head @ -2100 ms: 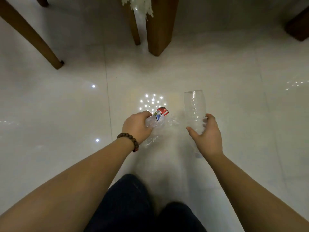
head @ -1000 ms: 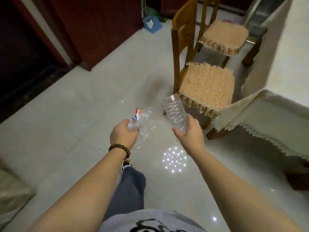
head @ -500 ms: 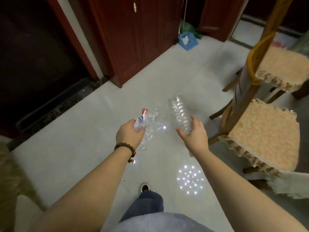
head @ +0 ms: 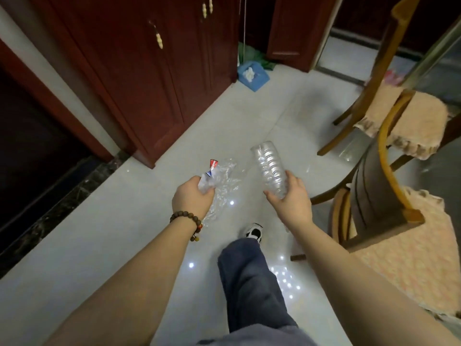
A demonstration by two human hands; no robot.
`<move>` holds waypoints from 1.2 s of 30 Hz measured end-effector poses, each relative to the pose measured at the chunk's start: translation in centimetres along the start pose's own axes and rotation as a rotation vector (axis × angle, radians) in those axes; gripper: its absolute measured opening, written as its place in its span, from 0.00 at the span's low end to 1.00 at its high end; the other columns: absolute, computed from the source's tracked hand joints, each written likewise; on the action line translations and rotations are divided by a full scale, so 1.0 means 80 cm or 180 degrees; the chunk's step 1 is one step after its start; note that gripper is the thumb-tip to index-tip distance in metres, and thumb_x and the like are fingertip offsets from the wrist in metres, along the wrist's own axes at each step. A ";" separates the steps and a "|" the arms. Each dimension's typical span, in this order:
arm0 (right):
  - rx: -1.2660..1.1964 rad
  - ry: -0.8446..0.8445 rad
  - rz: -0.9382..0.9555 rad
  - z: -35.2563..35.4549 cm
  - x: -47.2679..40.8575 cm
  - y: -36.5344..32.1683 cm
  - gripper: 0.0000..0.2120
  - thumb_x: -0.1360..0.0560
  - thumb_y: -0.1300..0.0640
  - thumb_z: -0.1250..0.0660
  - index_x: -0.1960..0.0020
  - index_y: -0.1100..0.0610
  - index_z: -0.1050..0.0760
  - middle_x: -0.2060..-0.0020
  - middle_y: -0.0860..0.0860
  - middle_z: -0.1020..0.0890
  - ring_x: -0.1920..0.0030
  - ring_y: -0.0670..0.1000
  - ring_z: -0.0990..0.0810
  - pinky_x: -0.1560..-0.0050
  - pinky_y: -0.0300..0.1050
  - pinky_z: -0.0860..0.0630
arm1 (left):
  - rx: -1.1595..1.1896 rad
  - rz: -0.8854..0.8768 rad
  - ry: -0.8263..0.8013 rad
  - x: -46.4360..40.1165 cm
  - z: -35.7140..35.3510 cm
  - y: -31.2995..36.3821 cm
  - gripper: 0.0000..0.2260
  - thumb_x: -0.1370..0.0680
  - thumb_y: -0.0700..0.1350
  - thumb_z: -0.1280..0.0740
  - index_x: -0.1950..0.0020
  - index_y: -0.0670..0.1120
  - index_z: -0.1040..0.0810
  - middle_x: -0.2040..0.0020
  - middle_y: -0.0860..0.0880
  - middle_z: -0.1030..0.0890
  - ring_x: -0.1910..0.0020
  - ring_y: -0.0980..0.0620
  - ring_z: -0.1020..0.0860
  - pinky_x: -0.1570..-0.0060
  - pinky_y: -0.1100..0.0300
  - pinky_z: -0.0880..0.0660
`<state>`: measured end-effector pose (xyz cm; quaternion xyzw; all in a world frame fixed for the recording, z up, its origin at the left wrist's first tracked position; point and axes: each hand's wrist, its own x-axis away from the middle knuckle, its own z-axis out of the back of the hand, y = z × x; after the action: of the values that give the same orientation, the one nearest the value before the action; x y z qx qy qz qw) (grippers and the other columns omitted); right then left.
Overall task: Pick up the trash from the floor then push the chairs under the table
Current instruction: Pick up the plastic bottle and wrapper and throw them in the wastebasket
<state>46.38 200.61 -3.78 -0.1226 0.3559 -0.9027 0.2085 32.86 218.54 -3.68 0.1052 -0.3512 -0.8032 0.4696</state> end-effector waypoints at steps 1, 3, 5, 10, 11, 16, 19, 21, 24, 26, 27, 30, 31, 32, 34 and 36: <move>-0.0023 0.0029 -0.0047 0.000 -0.036 0.002 0.36 0.29 0.48 0.29 0.27 0.57 0.40 0.35 0.56 0.30 0.36 0.56 0.29 0.39 0.48 0.32 | -0.0014 -0.0030 -0.0008 -0.032 -0.010 0.017 0.11 0.25 0.48 0.36 0.67 0.47 0.29 0.70 0.48 0.26 0.68 0.47 0.28 0.69 0.60 0.36; -0.0060 0.0098 -0.0133 0.006 -0.112 0.002 0.36 0.29 0.49 0.29 0.27 0.57 0.41 0.35 0.56 0.30 0.36 0.56 0.30 0.39 0.47 0.32 | -0.0031 -0.0095 -0.0036 -0.100 -0.033 0.055 0.11 0.25 0.49 0.36 0.66 0.47 0.29 0.70 0.49 0.27 0.68 0.47 0.28 0.70 0.60 0.37; -0.0011 0.0139 -0.0188 0.017 -0.190 0.004 0.35 0.29 0.49 0.29 0.27 0.58 0.40 0.36 0.56 0.29 0.36 0.57 0.30 0.39 0.47 0.32 | -0.0043 -0.0123 -0.0086 -0.168 -0.054 0.099 0.11 0.25 0.50 0.36 0.66 0.47 0.29 0.70 0.49 0.27 0.68 0.46 0.28 0.70 0.60 0.37; 0.0040 0.0244 -0.0333 0.049 -0.353 0.000 0.34 0.30 0.48 0.29 0.29 0.57 0.37 0.39 0.56 0.27 0.38 0.57 0.29 0.43 0.47 0.30 | -0.0136 -0.0181 -0.0213 -0.310 -0.090 0.205 0.10 0.25 0.49 0.37 0.64 0.47 0.27 0.68 0.49 0.25 0.68 0.48 0.27 0.71 0.61 0.37; 0.0052 0.0280 -0.0350 0.055 -0.383 -0.001 0.34 0.30 0.48 0.29 0.29 0.57 0.37 0.39 0.56 0.28 0.38 0.57 0.29 0.43 0.47 0.31 | -0.0145 -0.0211 -0.0222 -0.337 -0.096 0.223 0.10 0.25 0.49 0.38 0.64 0.47 0.27 0.68 0.49 0.25 0.68 0.49 0.28 0.71 0.61 0.37; 0.0032 0.0391 -0.0458 0.073 -0.518 -0.008 0.35 0.31 0.49 0.28 0.28 0.57 0.37 0.38 0.56 0.28 0.37 0.57 0.29 0.43 0.48 0.31 | -0.0201 -0.0285 -0.0238 -0.461 -0.125 0.299 0.11 0.25 0.49 0.38 0.65 0.46 0.27 0.70 0.49 0.26 0.70 0.51 0.29 0.72 0.62 0.38; 0.0026 0.0454 -0.0555 0.072 -0.601 -0.007 0.35 0.30 0.49 0.28 0.28 0.56 0.38 0.37 0.55 0.28 0.37 0.57 0.29 0.42 0.49 0.30 | -0.0201 -0.0398 -0.0308 -0.539 -0.148 0.339 0.11 0.24 0.48 0.38 0.66 0.47 0.29 0.71 0.50 0.27 0.71 0.53 0.30 0.73 0.62 0.39; 0.0029 0.0522 -0.0610 0.065 -0.660 -0.004 0.36 0.30 0.48 0.29 0.28 0.56 0.39 0.37 0.55 0.28 0.37 0.56 0.28 0.41 0.49 0.30 | -0.0160 -0.0502 -0.0384 -0.597 -0.167 0.362 0.11 0.24 0.48 0.37 0.65 0.48 0.29 0.71 0.51 0.28 0.71 0.53 0.30 0.73 0.63 0.40; 0.0018 0.0572 -0.0743 0.051 -0.759 -0.004 0.36 0.29 0.47 0.29 0.27 0.56 0.40 0.34 0.54 0.30 0.35 0.56 0.29 0.39 0.49 0.30 | -0.0079 -0.0655 -0.0439 -0.701 -0.196 0.400 0.10 0.24 0.48 0.35 0.64 0.48 0.29 0.71 0.51 0.28 0.69 0.50 0.29 0.71 0.62 0.38; 0.0024 0.0614 -0.0824 0.044 -0.830 -0.009 0.36 0.29 0.47 0.30 0.27 0.57 0.41 0.33 0.55 0.30 0.35 0.56 0.29 0.37 0.50 0.31 | -0.0107 -0.0739 -0.0454 -0.777 -0.212 0.431 0.09 0.25 0.48 0.34 0.63 0.48 0.29 0.70 0.52 0.29 0.68 0.50 0.30 0.67 0.61 0.36; 0.0020 0.0634 -0.0872 0.042 -0.866 -0.013 0.36 0.29 0.47 0.30 0.27 0.57 0.41 0.33 0.55 0.30 0.34 0.56 0.30 0.37 0.50 0.31 | -0.0167 -0.0771 -0.0478 -0.815 -0.218 0.448 0.09 0.25 0.48 0.34 0.62 0.48 0.29 0.69 0.52 0.29 0.68 0.50 0.31 0.65 0.61 0.36; 0.0006 0.0694 -0.1026 0.048 -0.971 -0.030 0.36 0.29 0.47 0.29 0.27 0.57 0.40 0.33 0.56 0.30 0.34 0.57 0.30 0.37 0.50 0.31 | -0.0433 -0.0887 -0.0517 -0.925 -0.236 0.501 0.08 0.25 0.49 0.35 0.61 0.46 0.26 0.65 0.48 0.24 0.67 0.49 0.31 0.65 0.61 0.36; -0.0013 0.0732 -0.1066 0.053 -1.003 -0.035 0.36 0.29 0.47 0.29 0.27 0.57 0.40 0.34 0.56 0.30 0.35 0.57 0.30 0.37 0.50 0.31 | -0.0490 -0.0921 -0.0540 -0.957 -0.243 0.518 0.08 0.25 0.49 0.36 0.60 0.46 0.25 0.64 0.46 0.22 0.67 0.49 0.31 0.65 0.61 0.36; -0.0031 0.0789 -0.1106 0.059 -1.032 -0.038 0.36 0.29 0.48 0.29 0.28 0.57 0.39 0.35 0.56 0.29 0.35 0.57 0.30 0.38 0.49 0.31 | -0.0534 -0.0972 -0.0571 -0.987 -0.251 0.538 0.09 0.25 0.49 0.37 0.60 0.46 0.23 0.63 0.45 0.21 0.67 0.49 0.31 0.65 0.61 0.36; -0.0078 0.0904 -0.1230 0.071 -1.082 -0.042 0.36 0.29 0.47 0.29 0.28 0.56 0.39 0.35 0.55 0.29 0.36 0.57 0.29 0.40 0.49 0.30 | -0.0549 -0.1034 -0.0664 -1.037 -0.266 0.575 0.08 0.26 0.49 0.36 0.59 0.46 0.23 0.62 0.45 0.20 0.65 0.47 0.29 0.64 0.60 0.33; -0.0123 0.0986 -0.1367 0.086 -1.122 -0.040 0.36 0.29 0.46 0.30 0.27 0.56 0.41 0.34 0.54 0.31 0.36 0.56 0.29 0.40 0.50 0.30 | -0.0489 -0.1133 -0.0770 -1.073 -0.285 0.614 0.07 0.27 0.49 0.34 0.59 0.45 0.23 0.62 0.45 0.21 0.64 0.46 0.27 0.64 0.58 0.31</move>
<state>127.29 240.29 -3.18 -0.0596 0.3666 -0.9273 -0.0473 123.76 263.69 -1.63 0.0323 -0.3186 -0.9045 0.2817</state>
